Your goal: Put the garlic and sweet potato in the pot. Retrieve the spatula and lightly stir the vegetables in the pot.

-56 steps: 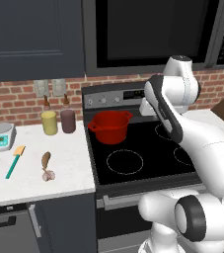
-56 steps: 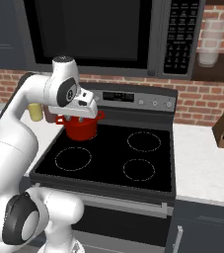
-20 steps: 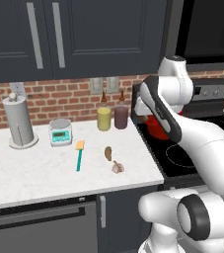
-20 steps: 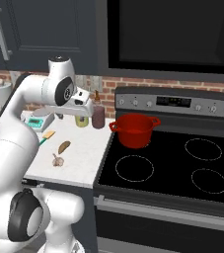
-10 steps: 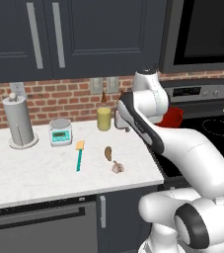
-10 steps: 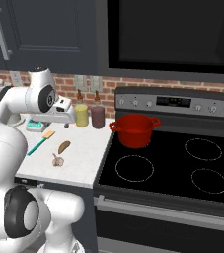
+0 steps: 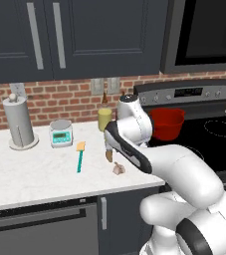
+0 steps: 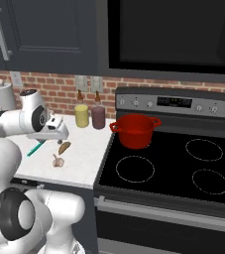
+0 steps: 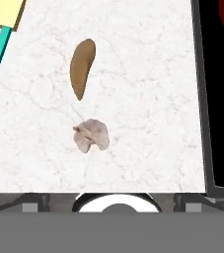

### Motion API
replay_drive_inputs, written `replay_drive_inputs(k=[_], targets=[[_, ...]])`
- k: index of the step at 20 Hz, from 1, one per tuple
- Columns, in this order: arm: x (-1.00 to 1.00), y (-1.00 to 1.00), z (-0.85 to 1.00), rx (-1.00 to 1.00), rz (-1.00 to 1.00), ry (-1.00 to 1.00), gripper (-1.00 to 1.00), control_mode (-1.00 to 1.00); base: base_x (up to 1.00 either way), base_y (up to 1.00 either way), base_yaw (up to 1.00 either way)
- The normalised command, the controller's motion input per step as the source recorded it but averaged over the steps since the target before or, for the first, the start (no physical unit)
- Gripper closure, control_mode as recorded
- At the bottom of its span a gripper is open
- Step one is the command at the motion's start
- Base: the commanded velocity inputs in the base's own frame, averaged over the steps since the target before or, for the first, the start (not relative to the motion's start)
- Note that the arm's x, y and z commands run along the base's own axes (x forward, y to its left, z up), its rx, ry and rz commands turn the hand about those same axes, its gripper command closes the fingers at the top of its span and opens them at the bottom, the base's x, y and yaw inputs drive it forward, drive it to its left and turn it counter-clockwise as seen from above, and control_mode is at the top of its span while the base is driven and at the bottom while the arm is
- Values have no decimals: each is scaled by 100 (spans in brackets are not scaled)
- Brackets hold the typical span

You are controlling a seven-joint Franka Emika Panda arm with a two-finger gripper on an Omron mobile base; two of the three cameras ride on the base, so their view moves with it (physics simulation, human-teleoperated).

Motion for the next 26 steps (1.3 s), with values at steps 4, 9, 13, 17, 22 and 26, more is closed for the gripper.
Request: replay_drive_inputs(k=[4,9,13,17,22,26], targets=[[0,23,-64,-2,0,0,-100,-100,0,0,0],[0,20,-55,0,0,0,-100,-100,0,0,0],[0,7,-51,0,0,0,-100,-100,0,0,0],[5,1,-45,0,0,0,-100,-100,0,0,0],[28,0,-25,0,0,1,-100,-100,0,0,0],[39,0,-17,0,0,3,-100,-100,0,0,0]])
